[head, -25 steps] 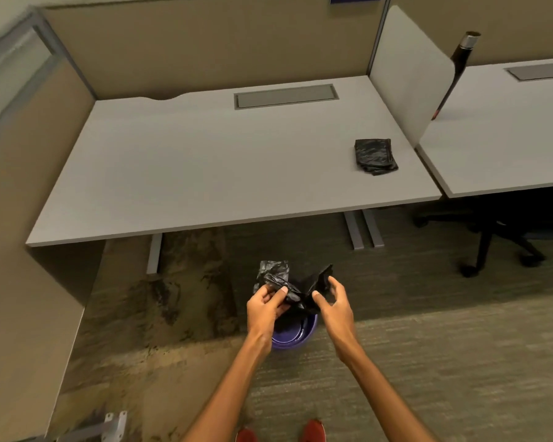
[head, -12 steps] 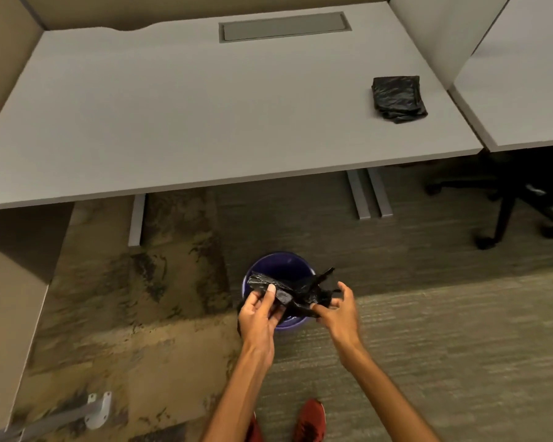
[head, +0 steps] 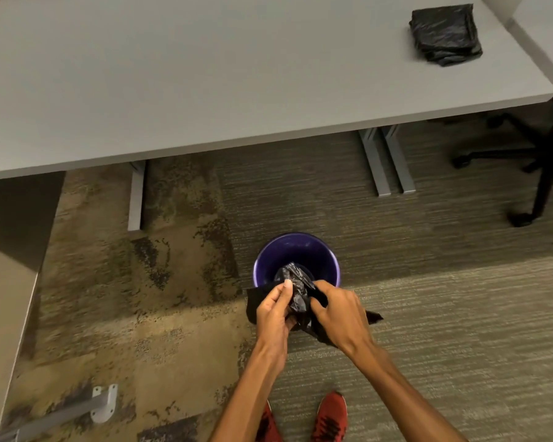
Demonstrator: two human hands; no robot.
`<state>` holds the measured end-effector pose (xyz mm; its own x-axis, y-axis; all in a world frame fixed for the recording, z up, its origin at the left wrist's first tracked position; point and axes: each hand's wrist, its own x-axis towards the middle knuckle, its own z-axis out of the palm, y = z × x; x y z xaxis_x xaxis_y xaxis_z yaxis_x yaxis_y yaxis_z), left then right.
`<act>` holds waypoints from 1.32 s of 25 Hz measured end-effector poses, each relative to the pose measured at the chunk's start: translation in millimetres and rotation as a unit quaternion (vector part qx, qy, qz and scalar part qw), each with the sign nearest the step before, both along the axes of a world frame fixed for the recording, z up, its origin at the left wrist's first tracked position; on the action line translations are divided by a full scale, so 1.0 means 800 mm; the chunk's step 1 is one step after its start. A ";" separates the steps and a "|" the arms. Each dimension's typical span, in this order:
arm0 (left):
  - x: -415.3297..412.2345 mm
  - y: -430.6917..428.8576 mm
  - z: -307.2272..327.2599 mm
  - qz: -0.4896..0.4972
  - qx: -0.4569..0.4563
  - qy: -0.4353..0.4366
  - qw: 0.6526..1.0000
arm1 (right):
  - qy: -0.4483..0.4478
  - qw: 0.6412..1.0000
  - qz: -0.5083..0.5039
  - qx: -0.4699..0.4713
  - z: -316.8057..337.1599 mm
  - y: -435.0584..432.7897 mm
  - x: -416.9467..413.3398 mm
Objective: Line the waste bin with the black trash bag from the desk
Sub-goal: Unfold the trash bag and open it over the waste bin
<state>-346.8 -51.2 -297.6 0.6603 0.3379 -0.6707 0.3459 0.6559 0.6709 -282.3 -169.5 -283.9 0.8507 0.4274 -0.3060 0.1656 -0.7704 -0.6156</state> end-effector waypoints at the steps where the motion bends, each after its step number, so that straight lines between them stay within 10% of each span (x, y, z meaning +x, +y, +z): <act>1: 0.000 0.002 -0.002 0.006 0.006 -0.001 1.000 | 0.020 0.999 -0.039 0.029 -0.006 0.004 -0.002; 11: -0.014 -0.009 -0.002 0.041 0.064 -0.038 0.996 | 0.283 0.759 -0.449 0.376 -0.024 0.057 0.003; 19: -0.019 0.012 -0.010 0.029 0.078 -0.113 0.990 | 0.326 0.680 -0.501 0.424 -0.012 0.065 0.021; 25: -0.006 0.016 -0.003 0.034 0.148 -0.042 0.987 | 0.277 0.726 -0.411 0.476 0.013 0.057 0.025; 33: 0.027 0.033 -0.001 -0.021 0.241 -0.025 0.970 | -0.096 0.938 -0.263 0.205 -0.011 0.038 0.025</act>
<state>-325.6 -25.2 -298.3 0.7079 0.5765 -0.4080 0.3235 0.2488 0.9129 -262.0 -139.5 -293.0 0.9995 -0.0182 -0.0275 -0.0329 -0.4808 -0.8762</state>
